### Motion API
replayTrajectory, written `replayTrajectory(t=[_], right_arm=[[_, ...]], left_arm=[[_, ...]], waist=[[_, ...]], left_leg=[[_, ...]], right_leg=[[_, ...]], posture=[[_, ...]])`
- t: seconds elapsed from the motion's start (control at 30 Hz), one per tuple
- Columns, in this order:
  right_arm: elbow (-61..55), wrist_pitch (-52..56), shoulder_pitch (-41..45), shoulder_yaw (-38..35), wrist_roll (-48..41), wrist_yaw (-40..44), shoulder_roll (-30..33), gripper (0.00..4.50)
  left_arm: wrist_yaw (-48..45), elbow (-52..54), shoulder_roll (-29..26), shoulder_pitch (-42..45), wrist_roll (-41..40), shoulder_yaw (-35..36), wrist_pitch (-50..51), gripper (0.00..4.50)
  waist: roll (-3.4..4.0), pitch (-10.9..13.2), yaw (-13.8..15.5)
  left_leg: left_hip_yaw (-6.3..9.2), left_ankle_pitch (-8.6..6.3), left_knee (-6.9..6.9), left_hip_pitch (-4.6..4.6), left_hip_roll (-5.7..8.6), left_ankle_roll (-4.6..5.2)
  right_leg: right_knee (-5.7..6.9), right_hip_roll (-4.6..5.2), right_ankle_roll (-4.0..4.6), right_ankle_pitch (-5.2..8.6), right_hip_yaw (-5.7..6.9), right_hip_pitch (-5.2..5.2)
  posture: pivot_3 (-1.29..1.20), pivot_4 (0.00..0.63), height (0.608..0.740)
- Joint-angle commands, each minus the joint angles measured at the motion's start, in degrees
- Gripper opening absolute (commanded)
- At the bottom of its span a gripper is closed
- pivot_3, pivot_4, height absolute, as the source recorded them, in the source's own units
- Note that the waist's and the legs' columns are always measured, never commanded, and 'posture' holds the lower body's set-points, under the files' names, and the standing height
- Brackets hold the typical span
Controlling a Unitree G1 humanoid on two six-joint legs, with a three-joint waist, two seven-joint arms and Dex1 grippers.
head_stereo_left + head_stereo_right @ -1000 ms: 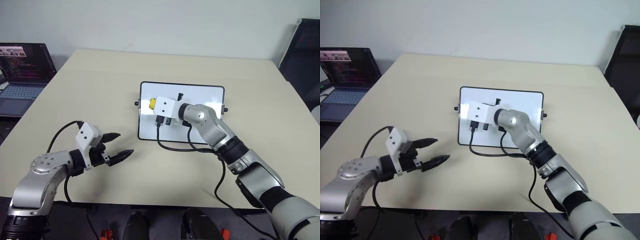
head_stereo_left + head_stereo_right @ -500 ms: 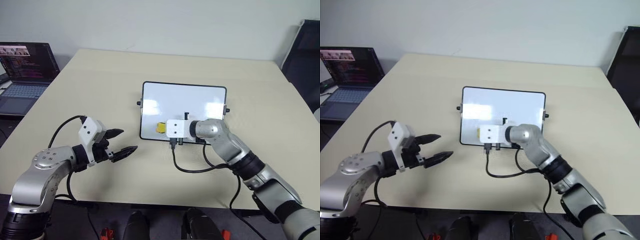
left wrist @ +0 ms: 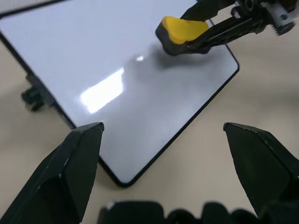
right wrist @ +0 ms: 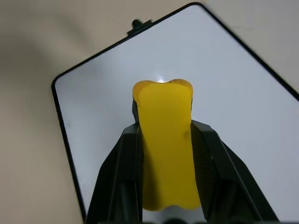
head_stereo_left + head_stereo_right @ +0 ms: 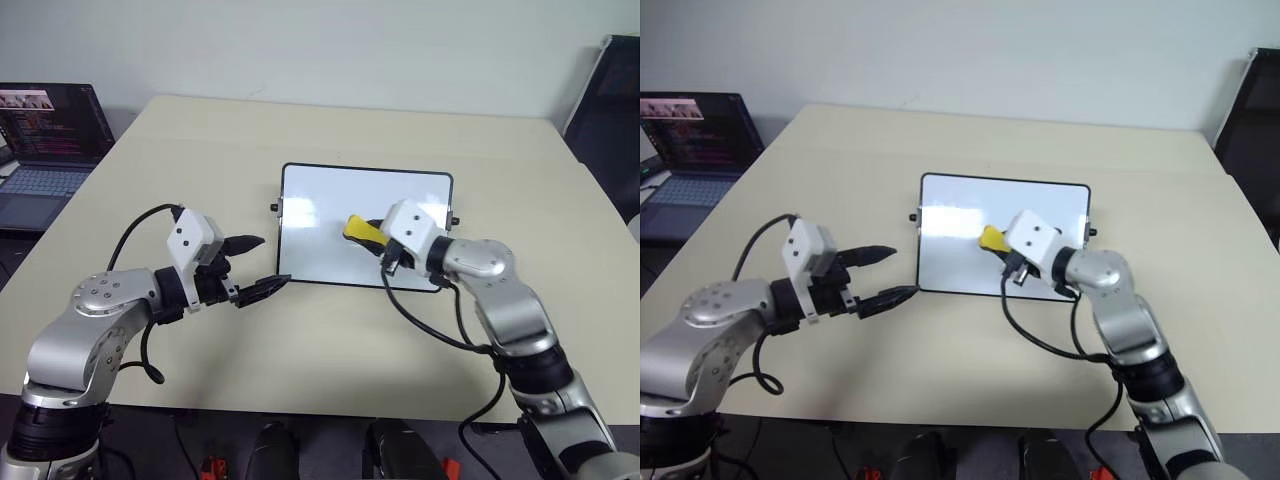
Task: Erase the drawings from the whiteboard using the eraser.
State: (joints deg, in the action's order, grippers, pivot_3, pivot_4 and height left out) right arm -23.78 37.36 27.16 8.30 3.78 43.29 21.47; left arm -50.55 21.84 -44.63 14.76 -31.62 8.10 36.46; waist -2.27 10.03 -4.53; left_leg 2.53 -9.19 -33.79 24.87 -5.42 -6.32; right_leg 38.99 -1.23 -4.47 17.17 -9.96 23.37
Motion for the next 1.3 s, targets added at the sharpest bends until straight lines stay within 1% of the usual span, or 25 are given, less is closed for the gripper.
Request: replayTrajectory(t=[0.03, 0.13, 0.23, 0.3, 0.33, 0.43, 0.47, 0.53, 0.6, 0.67, 0.77, 0.9, 1.1, 1.17, 1.2, 1.3], right_arm=[[-10.86, 8.4, -4.63, -8.43, -4.33, -1.63, 1.83, 1.08], [-15.96, 14.38, -9.68, -15.26, -6.4, -3.25, 3.63, 1.08], [-18.11, 17.5, -15.44, -19.87, -6.38, -5.68, 5.52, 1.08], [-18.82, 19.39, -17.48, -21.27, -6.35, -8.2, 5.2, 1.08], [-18.87, 20.89, -17.83, -22.28, -6.54, -10.12, 3.75, 1.08], [-18.34, 26.11, -17.87, -23.53, -6.77, -15.29, -0.43, 1.08], [-17.66, 28.09, -17.25, -24.65, -6.91, -17.37, -2.77, 1.08], [-15.61, 28.71, -16.98, -25.43, -7.46, -19.78, -5.35, 1.08], [-13.59, 28.76, -17.44, -25.09, -7.88, -21.29, -6.53, 1.08], [-10.83, 28.66, -16.58, -27.4, -8.03, -24.06, -8.46, 1.08], [-8.21, 27.88, -15.47, -29.71, -8.03, -26.71, -8.46, 1.08], [-6.52, 27.04, -15.62, -30.17, -8.28, -28.59, -7.52, 1.08], [-2.9, 25.18, -14.05, -32.25, -9.84, -31.46, -9.06, 1.08], [-1.0, 23.71, -13.6, -33.22, -10.17, -32.79, -9.43, 1.79], [-0.36, 23.01, -13.61, -33.47, -10.33, -33.18, -9.26, 1.96], [0.25, 21.74, -14.03, -33.04, -10.72, -33.14, -8.2, 3.02]], left_arm=[[-1.51, 1.49, -0.73, 4.14, -0.97, -1.8, 0.27, 4.5], [-3.09, 0.69, -0.55, 8.13, -0.02, -4.66, -0.24, 4.5], [-4.95, -0.93, 0.93, 12.59, 1.27, -8.53, -1.76, 4.5], [-6.31, -2.14, 2.36, 14.95, 1.18, -10.35, -2.52, 4.5], [-7.38, -2.75, 3.07, 15.93, 1.13, -11.34, -3.02, 4.5], [-11.62, -5.69, 4.25, 17.69, 2.37, -14.34, -6.21, 4.5], [-12.83, -6.69, 4.71, 18.25, 2.78, -15.19, -7.43, 4.5], [-14.78, -8.37, 6.24, 19.67, 3.02, -16.76, -9.09, 4.5], [-16.65, -9.26, 7.97, 20.86, 2.96, -18.29, -10.09, 4.5], [-19.05, -10.08, 9.07, 21.41, 3.78, -19.98, -12.01, 4.5], [-21.08, -11.57, 10.66, 22.26, 4.79, -21.42, -14.08, 4.5], [-22.39, -13.29, 12.53, 23.12, 6.07, -22.51, -16.23, 4.5], [-23.74, -16.92, 14.21, 23.09, 9.4, -23.61, -21.15, 4.5], [-23.88, -17.96, 14.4, 22.6, 10.22, -23.69, -22.74, 4.5], [-23.7, -18.39, 14.61, 22.39, 10.67, -23.7, -23.43, 4.5], [-23.58, -18.92, 15.11, 21.79, 11.24, -23.67, -24.21, 4.5]], waist=[[0.0, 0.0, 0.12], [0.0, 0.0, 0.14], [0.0, 0.0, 0.08], [0.0, 0.0, 0.02], [0.0, 0.0, -0.22], [0.01, 0.0, -0.69], [0.02, 0.0, -0.69], [0.03, 0.0, -0.58], [0.03, 0.0, -0.4], [0.02, 0.0, -0.18], [0.06, 0.02, -0.17], [0.07, 0.03, -0.28], [0.13, 0.0, -0.42], [0.13, 0.0, -0.42], [0.13, 0.0, -0.4], [0.14, 0.01, -0.37]], left_leg=[[0.01, 0.0, 0.0, 0.01, 0.0, 0.0], [0.02, -0.01, -0.02, 0.02, 0.01, -0.01], [0.04, -0.01, -0.07, 0.0, 0.03, -0.01], [0.05, 0.0, -0.13, -0.01, 0.04, -0.01], [0.04, 0.0, -0.15, -0.01, 0.05, -0.01], [0.03, 0.0, -0.17, -0.04, 0.05, 0.0], [0.03, 0.01, -0.16, -0.05, 0.05, 0.01], [0.06, 0.01, -0.15, -0.05, 0.04, 0.01], [0.07, 0.01, -0.16, -0.01, 0.06, 0.01], [0.07, 0.01, -0.16, 0.02, 0.09, 0.01], [0.07, 0.01, -0.14, 0.02, 0.09, 0.01], [0.12, 0.0, -0.13, 0.01, 0.07, 0.01], [0.12, 0.01, -0.14, 0.0, 0.08, 0.02], [0.13, 0.01, -0.14, 0.01, 0.08, 0.02], [0.13, 0.01, -0.14, 0.01, 0.08, 0.02], [0.14, 0.01, -0.13, 0.01, 0.09, 0.02]], right_leg=[[0.0, 0.0, -0.01, 0.02, 0.02, 0.0], [0.0, 0.0, -0.2, 0.16, 0.01, 0.0], [0.0, 0.0, -0.03, 0.27, 0.01, -0.05], [0.0, 0.0, 0.0, 0.28, 0.01, -0.08], [0.0, 0.01, 0.0, 0.27, -0.02, -0.08], [0.04, 0.0, -0.01, 0.23, -0.07, -0.08], [0.06, -0.01, 0.0, 0.22, -0.07, -0.07], [0.07, -0.03, -0.04, 0.2, -0.06, -0.07], [0.03, -0.02, -0.05, 0.2, -0.05, -0.08], [-0.01, 0.0, -0.05, 0.2, -0.06, -0.1], [0.0, 0.0, -0.19, 0.13, -0.05, -0.1], [0.03, -0.02, -0.28, 0.09, -0.02, -0.1], [0.04, -0.03, -0.29, 0.08, -0.03, -0.11], [0.04, -0.03, -0.3, 0.07, -0.03, -0.11], [0.04, -0.02, -0.3, 0.07, -0.03, -0.12], [0.03, -0.02, -0.31, 0.07, -0.03, -0.13]], posture=[[0.0, 0.15, 0.74], [0.0, 0.15, 0.74], [0.0, 0.15, 0.74], [0.0, 0.15, 0.74], [0.0, 0.15, 0.74], [0.0, 0.15, 0.74], [0.0, 0.15, 0.74], [0.0, 0.15, 0.74], [0.0, 0.15, 0.74], [0.0, 0.15, 0.74], [0.0, 0.15, 0.74], [0.0, 0.15, 0.74], [0.0, 0.15, 0.74], [0.0, 0.15, 0.74], [0.0, 0.15, 0.74], [0.0, 0.15, 0.74]])
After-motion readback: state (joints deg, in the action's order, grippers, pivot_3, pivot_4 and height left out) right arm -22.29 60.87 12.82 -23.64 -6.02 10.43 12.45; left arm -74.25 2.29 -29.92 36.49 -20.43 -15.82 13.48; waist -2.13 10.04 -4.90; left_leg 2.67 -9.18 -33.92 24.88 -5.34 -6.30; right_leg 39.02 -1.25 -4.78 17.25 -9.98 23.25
